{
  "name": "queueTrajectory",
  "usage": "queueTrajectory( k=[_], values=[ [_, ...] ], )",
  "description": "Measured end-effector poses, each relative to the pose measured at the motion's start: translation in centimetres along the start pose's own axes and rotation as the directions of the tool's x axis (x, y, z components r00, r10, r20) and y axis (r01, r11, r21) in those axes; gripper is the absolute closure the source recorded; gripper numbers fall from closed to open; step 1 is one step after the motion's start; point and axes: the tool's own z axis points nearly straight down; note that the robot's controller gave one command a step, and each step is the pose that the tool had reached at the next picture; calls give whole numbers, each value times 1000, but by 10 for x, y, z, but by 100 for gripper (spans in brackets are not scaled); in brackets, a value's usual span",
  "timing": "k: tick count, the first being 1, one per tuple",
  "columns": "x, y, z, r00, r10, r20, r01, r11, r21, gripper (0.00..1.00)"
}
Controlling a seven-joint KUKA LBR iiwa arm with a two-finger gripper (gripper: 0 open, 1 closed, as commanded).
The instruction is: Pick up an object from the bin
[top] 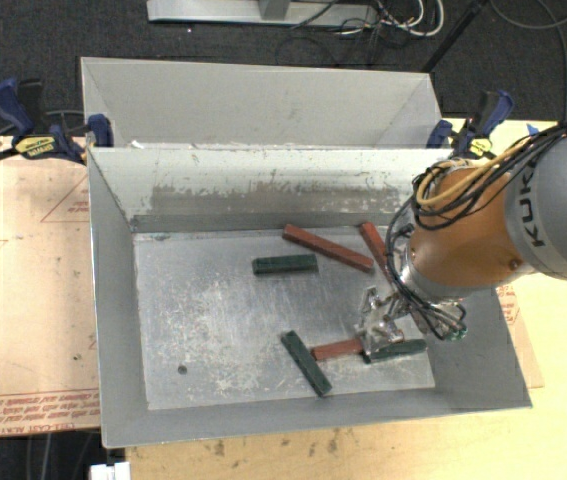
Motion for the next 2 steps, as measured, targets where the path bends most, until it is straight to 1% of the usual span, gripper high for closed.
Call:
queueTrajectory(
  k=[1, 2],
  values=[
    [-2, 3, 2, 1000, -1, 9, 1, 1000, -2, 0],
    [-2, 2, 2, 1000, -2, 9, 2, 1000, -2, 0]
  ],
)
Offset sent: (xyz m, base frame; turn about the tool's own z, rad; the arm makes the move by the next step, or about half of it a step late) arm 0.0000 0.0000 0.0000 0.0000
